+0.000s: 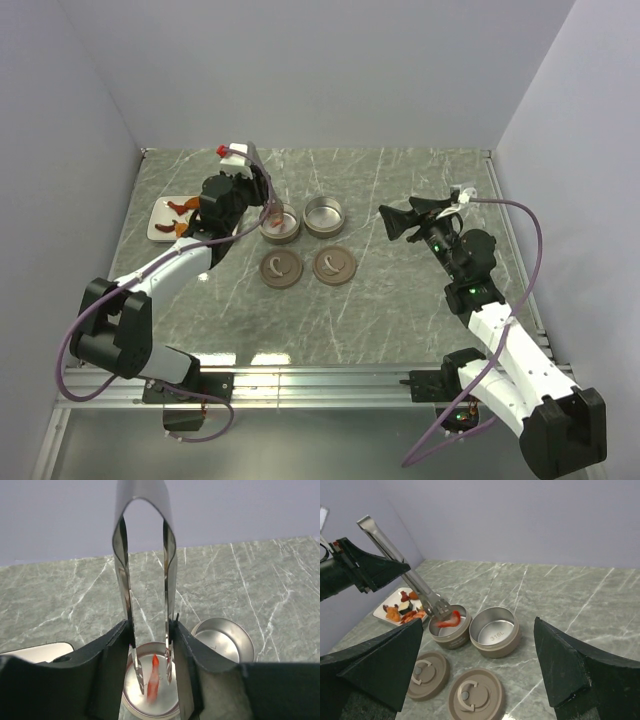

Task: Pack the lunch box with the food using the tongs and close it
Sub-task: Place the food into the lunch box

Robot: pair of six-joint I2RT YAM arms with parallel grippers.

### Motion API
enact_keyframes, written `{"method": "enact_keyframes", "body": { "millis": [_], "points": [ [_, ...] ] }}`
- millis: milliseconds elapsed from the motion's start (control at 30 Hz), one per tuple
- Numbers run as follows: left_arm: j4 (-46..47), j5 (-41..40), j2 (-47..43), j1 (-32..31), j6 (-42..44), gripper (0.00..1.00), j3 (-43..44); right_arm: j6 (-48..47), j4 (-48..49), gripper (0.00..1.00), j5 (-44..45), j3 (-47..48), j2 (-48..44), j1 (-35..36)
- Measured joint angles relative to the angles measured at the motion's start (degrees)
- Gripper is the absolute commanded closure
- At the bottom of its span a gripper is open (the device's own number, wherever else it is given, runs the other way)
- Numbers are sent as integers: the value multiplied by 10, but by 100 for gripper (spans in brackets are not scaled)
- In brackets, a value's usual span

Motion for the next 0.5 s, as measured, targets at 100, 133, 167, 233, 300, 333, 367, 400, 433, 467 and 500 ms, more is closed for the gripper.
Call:
{"method": "enact_keyframes", "body": {
  "millis": [100, 133, 167, 233, 300, 333, 367, 400, 433, 467, 500],
  "points": [
    [2, 0, 0, -2, 0, 54, 0, 0, -1, 2, 4, -8, -1, 0],
    [3, 0, 0, -2, 0, 54, 0, 0, -3, 2, 5, -10, -1, 0],
    [4, 0, 0, -2, 0, 54, 0, 0, -4, 2, 6, -12, -2, 0],
    [4, -3, 0, -3, 0, 54, 0, 0, -5, 2, 10, -19, -6, 0],
    [4, -10, 0, -5, 0, 54, 0, 0, -8, 2, 13, -26, -12, 0],
    [3, -14, -2, -7, 0, 55, 0, 0, -10, 2, 15, -28, -16, 0],
    [3, -21, -6, -8, 0, 55, -1, 0, -10, 2, 16, -30, -19, 0],
    [3, -27, -12, -9, 2, 55, -3, 0, -11, 2, 17, -31, -23, 0],
    [2, -37, -23, -9, 2, 55, -9, 0, -11, 2, 17, -33, -27, 0],
    [0, -46, -38, -9, 2, 55, -17, 0, -12, 2, 17, -35, -31, 0],
    [-4, -56, -53, -9, 3, 55, -23, 0, -12, 2, 17, -35, -34, 0]
  ]
}}
